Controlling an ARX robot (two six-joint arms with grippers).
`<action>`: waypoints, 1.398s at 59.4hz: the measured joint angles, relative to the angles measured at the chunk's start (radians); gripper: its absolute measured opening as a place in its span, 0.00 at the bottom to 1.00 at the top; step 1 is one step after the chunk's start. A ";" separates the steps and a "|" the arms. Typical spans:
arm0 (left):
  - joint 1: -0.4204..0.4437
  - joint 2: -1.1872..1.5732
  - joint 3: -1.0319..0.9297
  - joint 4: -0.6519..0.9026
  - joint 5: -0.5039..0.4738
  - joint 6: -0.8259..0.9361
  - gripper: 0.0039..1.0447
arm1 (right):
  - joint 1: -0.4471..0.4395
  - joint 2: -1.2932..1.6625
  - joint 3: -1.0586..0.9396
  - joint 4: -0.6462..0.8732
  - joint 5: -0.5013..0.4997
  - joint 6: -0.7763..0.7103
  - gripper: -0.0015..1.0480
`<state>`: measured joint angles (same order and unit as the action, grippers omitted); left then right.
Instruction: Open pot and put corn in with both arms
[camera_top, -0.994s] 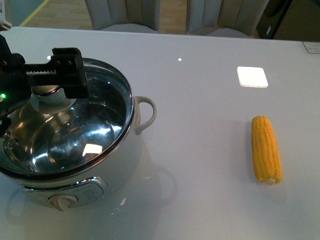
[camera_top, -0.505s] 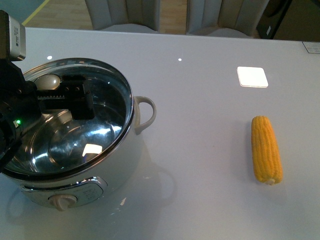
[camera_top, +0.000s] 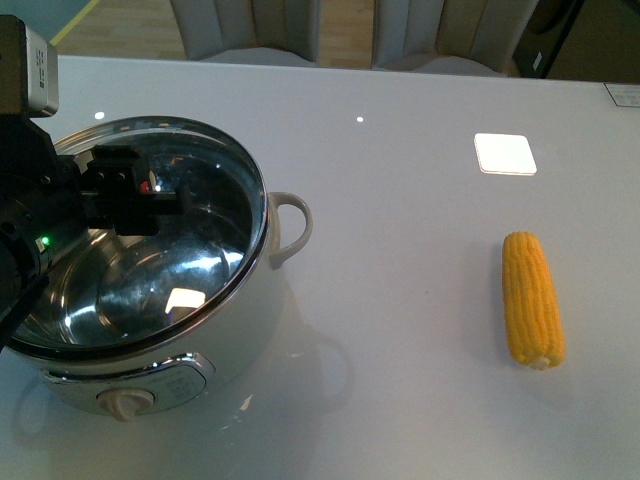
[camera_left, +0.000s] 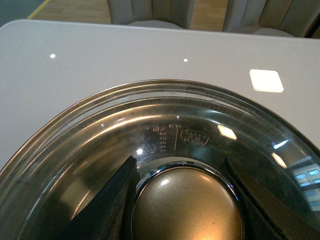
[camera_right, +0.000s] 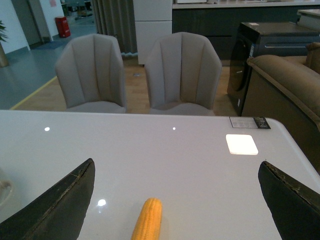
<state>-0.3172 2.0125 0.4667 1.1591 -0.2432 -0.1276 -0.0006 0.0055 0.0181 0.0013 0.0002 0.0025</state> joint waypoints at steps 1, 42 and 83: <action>0.000 0.000 0.000 0.000 0.000 0.000 0.43 | 0.000 0.000 0.000 0.000 0.000 0.000 0.92; 0.006 -0.168 0.015 -0.146 -0.020 0.026 0.42 | 0.000 0.000 0.000 0.000 0.000 0.000 0.92; 0.460 -0.419 0.056 -0.284 0.141 0.088 0.42 | 0.000 0.000 0.000 0.000 0.000 0.000 0.92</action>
<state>0.1429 1.5936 0.5228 0.8749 -0.1024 -0.0399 -0.0006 0.0055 0.0181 0.0013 0.0002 0.0025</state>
